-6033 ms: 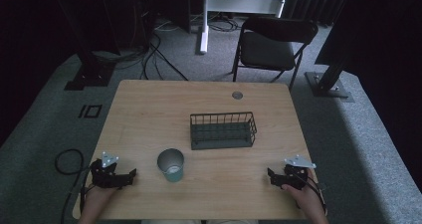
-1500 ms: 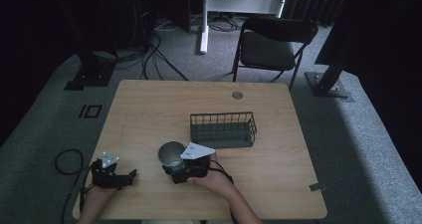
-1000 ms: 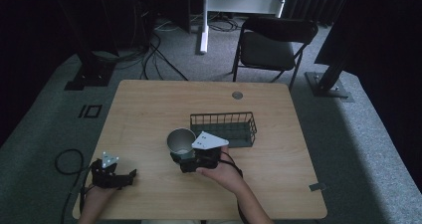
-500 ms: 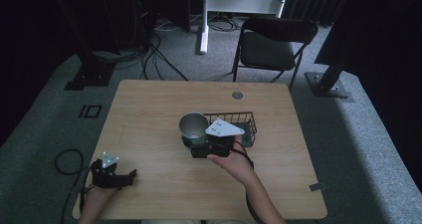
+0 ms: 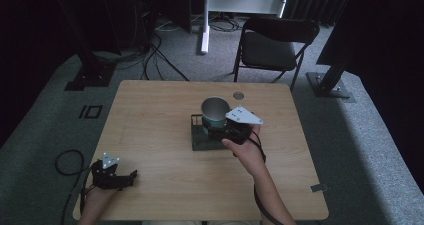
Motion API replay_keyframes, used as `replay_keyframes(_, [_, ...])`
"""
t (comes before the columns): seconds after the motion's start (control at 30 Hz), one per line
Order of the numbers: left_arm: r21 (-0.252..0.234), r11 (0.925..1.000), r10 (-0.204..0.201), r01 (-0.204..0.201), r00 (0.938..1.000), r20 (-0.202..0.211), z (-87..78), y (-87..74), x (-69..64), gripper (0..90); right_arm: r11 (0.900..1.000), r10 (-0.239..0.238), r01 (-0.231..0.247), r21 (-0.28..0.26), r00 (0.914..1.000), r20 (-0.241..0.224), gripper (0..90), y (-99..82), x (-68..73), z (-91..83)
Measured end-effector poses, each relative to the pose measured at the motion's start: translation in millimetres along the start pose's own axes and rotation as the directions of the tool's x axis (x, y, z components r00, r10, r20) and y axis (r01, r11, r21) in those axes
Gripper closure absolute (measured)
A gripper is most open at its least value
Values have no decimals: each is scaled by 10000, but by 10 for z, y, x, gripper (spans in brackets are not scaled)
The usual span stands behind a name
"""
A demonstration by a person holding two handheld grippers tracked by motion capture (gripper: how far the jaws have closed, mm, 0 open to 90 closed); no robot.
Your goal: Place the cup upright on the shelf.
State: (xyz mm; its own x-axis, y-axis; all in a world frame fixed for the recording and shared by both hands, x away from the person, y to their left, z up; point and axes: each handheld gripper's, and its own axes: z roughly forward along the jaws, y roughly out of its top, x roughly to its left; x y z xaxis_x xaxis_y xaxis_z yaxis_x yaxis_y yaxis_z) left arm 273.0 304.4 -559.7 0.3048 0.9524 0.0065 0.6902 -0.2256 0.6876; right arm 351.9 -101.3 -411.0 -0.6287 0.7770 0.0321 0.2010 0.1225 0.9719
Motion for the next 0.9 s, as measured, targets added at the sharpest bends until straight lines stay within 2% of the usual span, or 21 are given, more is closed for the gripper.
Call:
replay_keyframes(0.13, [-2, 10000, -1, 1, 10000, -4, 0, 0, 0, 5, 10000, -66, 65, 18, 9970, 774, 153, -19, -110, 6])
replay_keyframes(0.17, [-2, 10000, -1, 1, 10000, -4, 0, 0, 0, 5, 10000, -66, 65, 18, 9970, 774, 153, -19, -110, 6])
replay_keyframes(0.23, [-1, 10000, 0, 0, 10000, -4, 0, 0, 0, 5, 9998, 172, -157, -107, 9888, 1485, 153, -42, -224, 11])
replay_keyframes(0.3, [3, 10000, 5, -5, 10000, 1, 0, 0, 0, 5, 9997, 248, -227, -135, 9829, 1823, 153, -58, -278, 15])
replay_keyframes(0.37, [4, 10000, -3, 3, 10000, 0, 0, 0, 0, 5, 9997, 248, -227, -135, 9829, 1823, 153, -58, -278, 15])
replay_keyframes(0.4, [5, 10000, -8, 8, 10000, 2, 0, 0, -1, 5, 9993, 362, -352, -86, 9728, 2287, 153, -107, -371, 29])
replay_keyframes(0.5, [-2, 10000, -16, 16, 10000, 2, 1, 0, -1, 5, 9986, 521, -531, -34, 9617, 2692, 153, -175, -442, 51])
replay_keyframes(0.53, [-2, 10000, -16, 16, 10000, 2, 1, 0, -1, 5, 9986, 521, -531, -34, 9617, 2692, 153, -175, -442, 51])
replay_keyframes(0.57, [6, 10000, 6, -6, 10000, -2, 0, 0, 0, 5, 9985, 492, -541, 78, 9513, 3044, 153, -229, -480, 71])
replay_keyframes(0.6, [4, 10000, 5, -5, 10000, 0, 0, 0, 0, 5, 9979, 565, -636, 121, 9470, 3162, 153, -258, -492, 81])
replay_keyframes(0.63, [4, 10000, 5, -5, 10000, 0, 0, 0, 0, 5, 9979, 565, -636, 121, 9470, 3162, 153, -258, -492, 81])
replay_keyframes(0.7, [15, 10000, 16, -16, 10000, -1, -1, 0, 1, 5, 9966, 673, -795, 213, 9355, 3468, 153, -339, -519, 104])
replay_keyframes(0.8, [7, 10000, -8, 8, 10000, 4, 0, 0, -1, 5, 9938, 946, -1099, 161, 9132, 3963, 153, -434, -554, 120])
replay_keyframes(0.9, [5, 10000, -9, 9, 10000, 3, 0, 0, 0, 5, 9918, 1040, -1255, 253, 9049, 4127, 153, -513, -587, 138])
